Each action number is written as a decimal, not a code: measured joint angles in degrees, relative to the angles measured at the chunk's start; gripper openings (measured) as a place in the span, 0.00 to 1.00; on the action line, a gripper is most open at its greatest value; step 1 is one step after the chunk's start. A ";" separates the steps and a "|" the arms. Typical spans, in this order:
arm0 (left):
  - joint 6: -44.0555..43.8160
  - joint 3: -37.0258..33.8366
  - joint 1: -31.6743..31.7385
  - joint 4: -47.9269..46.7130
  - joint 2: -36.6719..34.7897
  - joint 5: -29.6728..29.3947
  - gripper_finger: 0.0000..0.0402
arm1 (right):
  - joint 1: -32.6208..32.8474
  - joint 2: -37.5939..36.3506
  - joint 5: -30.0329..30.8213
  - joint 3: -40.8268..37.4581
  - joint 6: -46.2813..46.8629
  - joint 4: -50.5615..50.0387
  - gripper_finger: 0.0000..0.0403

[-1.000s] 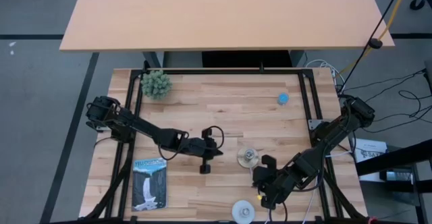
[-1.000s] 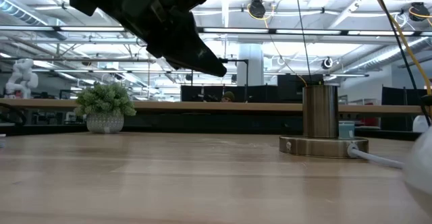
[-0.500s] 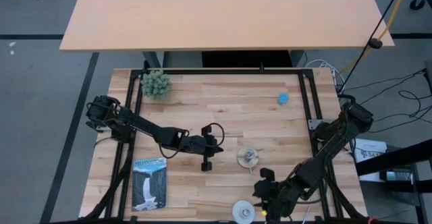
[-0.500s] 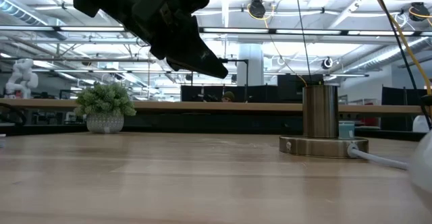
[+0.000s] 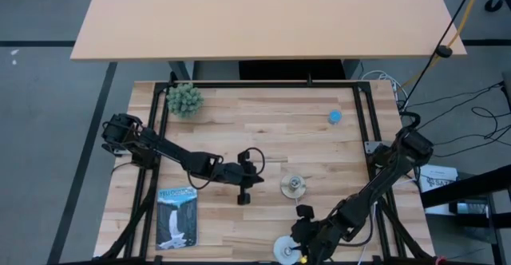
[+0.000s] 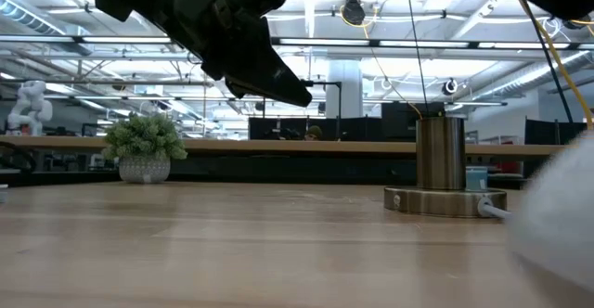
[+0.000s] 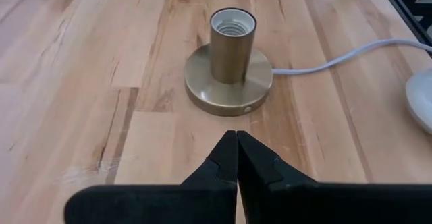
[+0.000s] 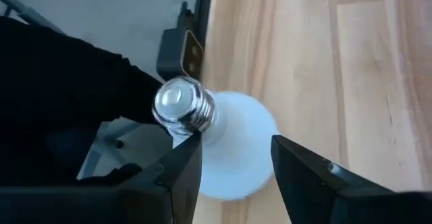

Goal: Screw lightbulb
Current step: Insert the lightbulb into the desk lamp

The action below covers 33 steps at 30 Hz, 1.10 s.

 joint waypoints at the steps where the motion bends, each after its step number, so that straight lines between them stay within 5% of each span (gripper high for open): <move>1: 0.00 0.00 -0.07 0.00 0.00 0.04 0.00 | -0.12 0.25 -0.02 0.00 -0.25 0.73 0.42; 6: 0.00 0.02 -0.40 -0.02 0.00 0.04 0.00 | -0.57 0.85 0.53 0.00 -3.08 5.48 0.42; 12: -0.02 0.02 -0.40 -0.02 0.00 0.07 0.00 | -3.33 0.85 7.91 0.00 -2.95 5.40 0.42; 20: -0.65 0.04 -0.40 -0.10 -0.01 0.11 0.00 | -5.92 0.29 10.55 0.00 2.76 -10.36 0.42; 27: 1.97 0.04 -0.29 -0.46 -0.01 0.07 0.00 | -5.51 0.22 0.86 -0.04 5.38 -9.89 0.42; 33: 1.84 0.04 -0.29 -0.48 -0.01 0.07 0.00 | -4.97 0.40 0.60 0.00 2.02 -3.23 0.42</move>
